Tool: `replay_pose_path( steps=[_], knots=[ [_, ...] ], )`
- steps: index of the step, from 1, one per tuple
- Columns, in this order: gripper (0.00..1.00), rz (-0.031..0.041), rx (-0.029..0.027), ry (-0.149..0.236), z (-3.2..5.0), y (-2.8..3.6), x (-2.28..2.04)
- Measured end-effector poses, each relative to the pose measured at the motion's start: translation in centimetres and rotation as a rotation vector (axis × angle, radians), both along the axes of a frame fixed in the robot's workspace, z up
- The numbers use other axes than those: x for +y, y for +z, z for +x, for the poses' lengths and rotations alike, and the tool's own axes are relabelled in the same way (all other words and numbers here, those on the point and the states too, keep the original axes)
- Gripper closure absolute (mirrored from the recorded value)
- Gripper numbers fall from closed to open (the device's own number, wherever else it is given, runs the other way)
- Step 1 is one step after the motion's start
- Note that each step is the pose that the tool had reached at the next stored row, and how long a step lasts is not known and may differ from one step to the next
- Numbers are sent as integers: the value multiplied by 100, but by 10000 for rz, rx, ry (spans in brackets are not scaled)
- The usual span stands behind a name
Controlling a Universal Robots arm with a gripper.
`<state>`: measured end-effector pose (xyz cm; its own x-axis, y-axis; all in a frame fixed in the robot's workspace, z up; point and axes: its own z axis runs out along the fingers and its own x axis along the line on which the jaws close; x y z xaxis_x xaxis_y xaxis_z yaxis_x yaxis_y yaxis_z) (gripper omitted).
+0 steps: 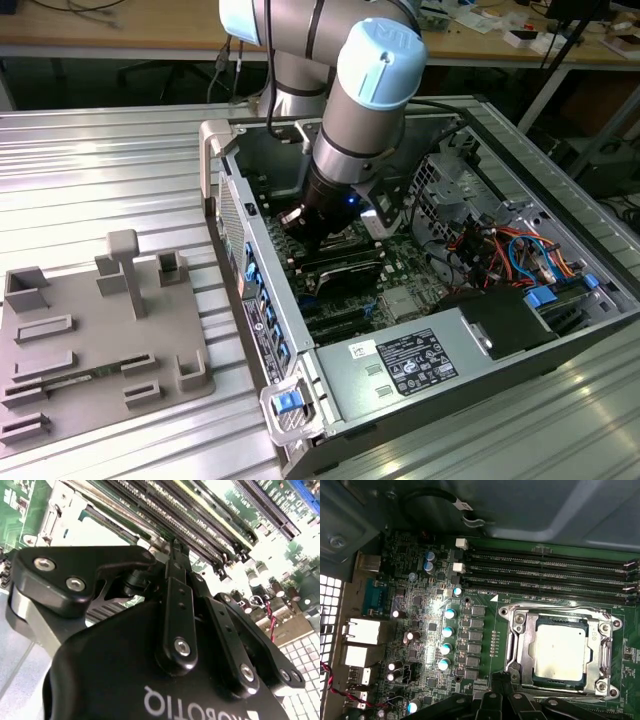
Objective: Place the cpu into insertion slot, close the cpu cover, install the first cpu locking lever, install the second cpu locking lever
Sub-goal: 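Install the second cpu locking lever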
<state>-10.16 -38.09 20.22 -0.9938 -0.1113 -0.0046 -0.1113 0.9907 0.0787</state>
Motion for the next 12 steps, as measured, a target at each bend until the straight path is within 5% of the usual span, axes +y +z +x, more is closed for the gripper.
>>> replay_pose_path(
  steps=[4, 12],
  knots=[
    [89, 0, -2, 1, 0, 26, 2],
    [89, -3, 0, 1, -1, 220, 6]
  ],
)
